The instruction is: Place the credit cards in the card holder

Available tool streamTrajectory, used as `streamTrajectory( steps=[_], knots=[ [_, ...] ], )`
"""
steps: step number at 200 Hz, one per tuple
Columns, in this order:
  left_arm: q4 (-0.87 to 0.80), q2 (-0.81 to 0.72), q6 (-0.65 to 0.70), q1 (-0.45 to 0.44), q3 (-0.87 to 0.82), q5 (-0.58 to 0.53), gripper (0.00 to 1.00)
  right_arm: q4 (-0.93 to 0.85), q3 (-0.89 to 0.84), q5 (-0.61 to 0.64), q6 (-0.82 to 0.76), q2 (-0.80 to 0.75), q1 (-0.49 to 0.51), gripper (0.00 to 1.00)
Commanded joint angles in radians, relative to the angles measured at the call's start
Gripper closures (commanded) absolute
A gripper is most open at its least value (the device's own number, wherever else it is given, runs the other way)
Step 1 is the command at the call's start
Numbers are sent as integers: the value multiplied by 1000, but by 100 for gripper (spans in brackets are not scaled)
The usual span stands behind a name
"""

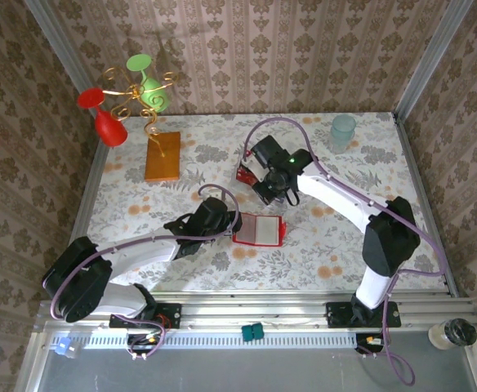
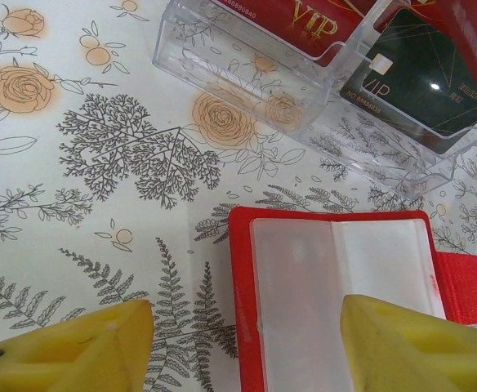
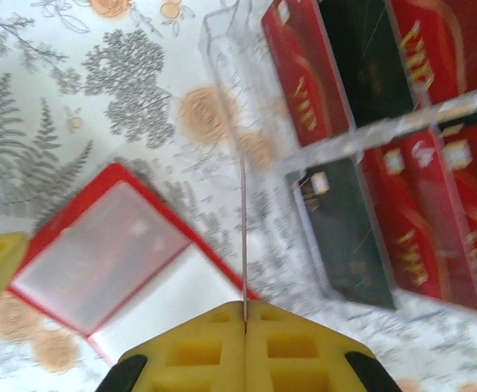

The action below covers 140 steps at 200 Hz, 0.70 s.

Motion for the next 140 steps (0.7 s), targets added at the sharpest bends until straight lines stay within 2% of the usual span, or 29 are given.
streamTrajectory(
  steps=[1,23,60,140],
  knots=[
    [-27,-29,27,9,-14,-8,37,24,-96,-168,215,-34,-2,100],
    [-40,-34,42,10,-20,-18,37,118,-210,-237,335,-63,-2,100],
    [-60,-25,76,7,-20,-30,37,275,-349,-305,443,-103,-2,100],
    [-74,-2,111,-7,-21,-42,37,362,-401,-377,508,-62,-17,100]
  ],
)
